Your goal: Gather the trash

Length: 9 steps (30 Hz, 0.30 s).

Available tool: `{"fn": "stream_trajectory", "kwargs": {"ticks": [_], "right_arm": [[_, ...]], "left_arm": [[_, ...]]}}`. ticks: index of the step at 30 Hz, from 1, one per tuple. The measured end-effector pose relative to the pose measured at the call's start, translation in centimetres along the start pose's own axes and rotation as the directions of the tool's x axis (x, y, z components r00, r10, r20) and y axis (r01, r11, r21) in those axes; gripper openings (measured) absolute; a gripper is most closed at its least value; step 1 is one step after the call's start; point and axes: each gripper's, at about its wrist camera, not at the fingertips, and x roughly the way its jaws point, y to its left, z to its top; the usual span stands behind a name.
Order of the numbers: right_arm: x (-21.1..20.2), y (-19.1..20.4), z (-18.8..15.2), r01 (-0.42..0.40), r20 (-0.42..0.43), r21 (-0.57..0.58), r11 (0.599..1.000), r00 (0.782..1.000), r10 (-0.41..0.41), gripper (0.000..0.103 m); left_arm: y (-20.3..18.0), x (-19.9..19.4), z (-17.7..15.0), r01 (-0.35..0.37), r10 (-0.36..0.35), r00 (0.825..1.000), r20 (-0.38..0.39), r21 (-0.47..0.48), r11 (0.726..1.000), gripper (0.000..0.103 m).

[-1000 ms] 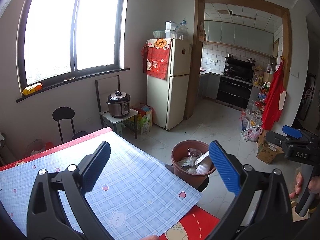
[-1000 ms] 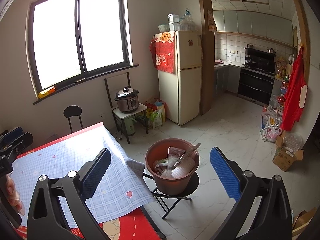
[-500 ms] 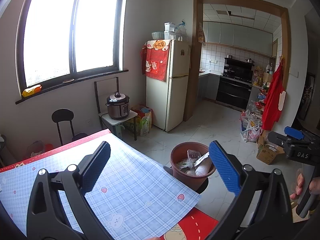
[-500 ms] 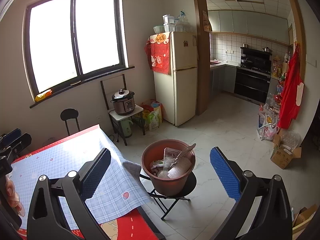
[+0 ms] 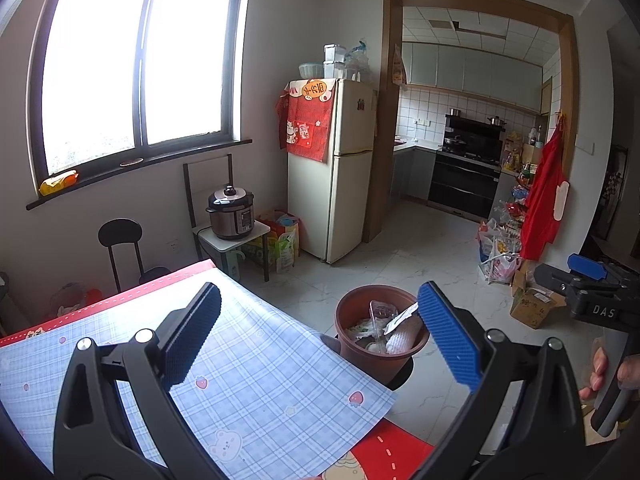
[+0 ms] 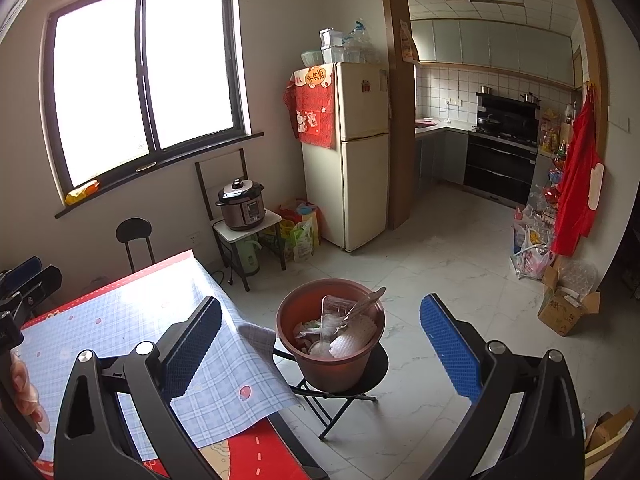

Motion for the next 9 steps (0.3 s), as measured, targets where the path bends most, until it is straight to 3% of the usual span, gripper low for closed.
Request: {"fn": "stream_trajectory", "kwargs": {"ticks": [9], "right_arm": [[0.18,-0.03,0.04,0.002,-0.002,0.000,1.000,1.000,-0.002,0.098]], "left_arm": [[-0.11,0.73,0.12,-0.022,0.022,1.000,-0.002,-0.001,1.000,0.097]]}}
